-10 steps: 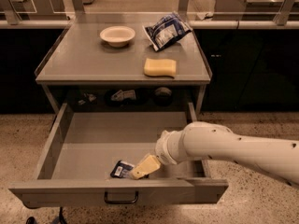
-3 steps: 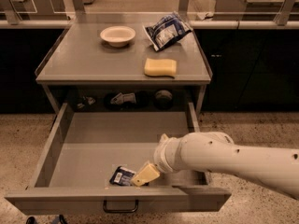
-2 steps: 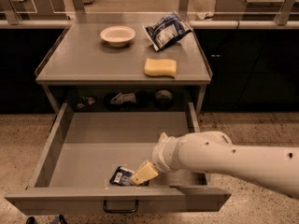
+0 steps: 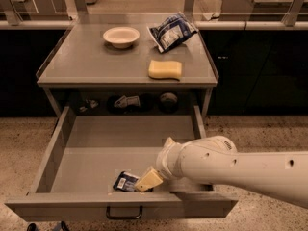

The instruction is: Pick rxbar blueberry from top drawer and place on counter

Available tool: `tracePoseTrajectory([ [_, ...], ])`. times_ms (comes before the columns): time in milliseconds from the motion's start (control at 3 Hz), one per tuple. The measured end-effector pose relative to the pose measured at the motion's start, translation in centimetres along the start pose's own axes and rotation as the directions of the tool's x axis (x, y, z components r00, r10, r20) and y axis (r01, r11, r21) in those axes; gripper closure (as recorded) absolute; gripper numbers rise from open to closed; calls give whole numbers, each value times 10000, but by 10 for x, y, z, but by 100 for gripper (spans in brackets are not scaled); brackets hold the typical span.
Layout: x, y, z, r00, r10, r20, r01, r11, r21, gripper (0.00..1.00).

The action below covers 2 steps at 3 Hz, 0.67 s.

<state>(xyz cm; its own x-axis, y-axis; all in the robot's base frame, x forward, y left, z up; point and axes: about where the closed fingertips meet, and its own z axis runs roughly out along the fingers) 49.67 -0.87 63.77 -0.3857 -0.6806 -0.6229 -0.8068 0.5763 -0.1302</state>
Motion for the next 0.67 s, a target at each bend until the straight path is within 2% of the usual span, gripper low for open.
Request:
tracePoseTrajectory([
  [333, 0, 17, 7, 10000, -85, 7, 85, 9991, -424, 0],
  [667, 1, 37, 15, 10000, -82, 55, 87, 9944, -1054, 0],
])
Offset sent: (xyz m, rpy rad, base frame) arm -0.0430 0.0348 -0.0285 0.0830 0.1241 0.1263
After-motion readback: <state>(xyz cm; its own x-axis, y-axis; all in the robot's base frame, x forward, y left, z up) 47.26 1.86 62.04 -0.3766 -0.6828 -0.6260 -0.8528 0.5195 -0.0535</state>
